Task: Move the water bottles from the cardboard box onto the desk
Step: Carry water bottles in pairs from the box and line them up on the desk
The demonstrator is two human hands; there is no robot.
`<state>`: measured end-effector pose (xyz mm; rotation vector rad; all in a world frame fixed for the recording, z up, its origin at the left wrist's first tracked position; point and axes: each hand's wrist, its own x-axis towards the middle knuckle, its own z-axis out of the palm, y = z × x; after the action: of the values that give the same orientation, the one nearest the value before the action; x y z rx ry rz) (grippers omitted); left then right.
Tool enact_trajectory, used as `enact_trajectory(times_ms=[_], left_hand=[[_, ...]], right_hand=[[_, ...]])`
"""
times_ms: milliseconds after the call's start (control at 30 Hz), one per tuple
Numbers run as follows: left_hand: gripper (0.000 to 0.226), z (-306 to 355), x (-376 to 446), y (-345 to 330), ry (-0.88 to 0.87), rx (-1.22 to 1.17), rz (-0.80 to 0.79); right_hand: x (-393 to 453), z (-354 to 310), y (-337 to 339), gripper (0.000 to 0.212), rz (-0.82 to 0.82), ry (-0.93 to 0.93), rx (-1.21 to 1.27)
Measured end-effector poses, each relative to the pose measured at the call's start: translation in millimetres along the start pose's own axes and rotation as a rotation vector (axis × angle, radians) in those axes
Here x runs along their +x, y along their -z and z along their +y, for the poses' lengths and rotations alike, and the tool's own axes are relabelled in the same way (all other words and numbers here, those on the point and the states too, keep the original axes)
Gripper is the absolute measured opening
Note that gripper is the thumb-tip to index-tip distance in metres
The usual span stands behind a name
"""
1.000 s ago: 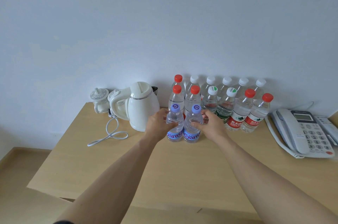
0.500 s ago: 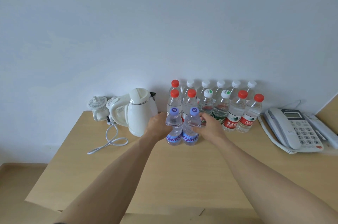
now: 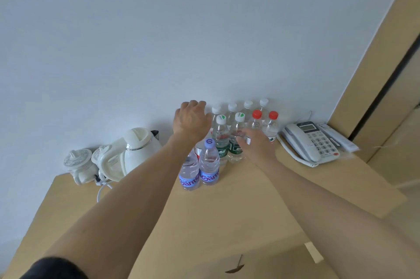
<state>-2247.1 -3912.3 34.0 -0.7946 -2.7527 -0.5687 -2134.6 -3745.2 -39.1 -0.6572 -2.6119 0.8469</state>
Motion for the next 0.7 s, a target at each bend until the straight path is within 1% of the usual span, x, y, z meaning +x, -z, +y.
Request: enact_trajectory(times_ms=[67, 267, 367, 567, 700], left_hand=[[0.039, 29.2, 8.1, -8.7, -0.094, 0.027, -0.048], [0.043, 121.7, 7.4, -43.7, -0.302, 0.072, -0.216], [0.043, 174.4, -0.6, -65.7, -0.424, 0.116, -0.284], [0.042, 288.3, -33.0, -101.0, -0.566, 0.086, -0.395], [0.043, 377.7, -69.8, -120.3, -0.689, 0.039, -0.456]], right_hand=[[-5.2, 11.6, 19.5, 0.040, 0.034, -0.049, -0.053], [-27.8, 59.2, 71.8, 0.041, 0.121, -0.212, -0.159], [-45.9, 97.8, 105.7, 0.048, 0.147, -0.309, -0.160], [-102.9, 185.3, 181.1, 0.050, 0.228, -0.472, -0.160], [-151.2, 245.9, 238.1, 0.054, 0.204, -0.613, -0.163]])
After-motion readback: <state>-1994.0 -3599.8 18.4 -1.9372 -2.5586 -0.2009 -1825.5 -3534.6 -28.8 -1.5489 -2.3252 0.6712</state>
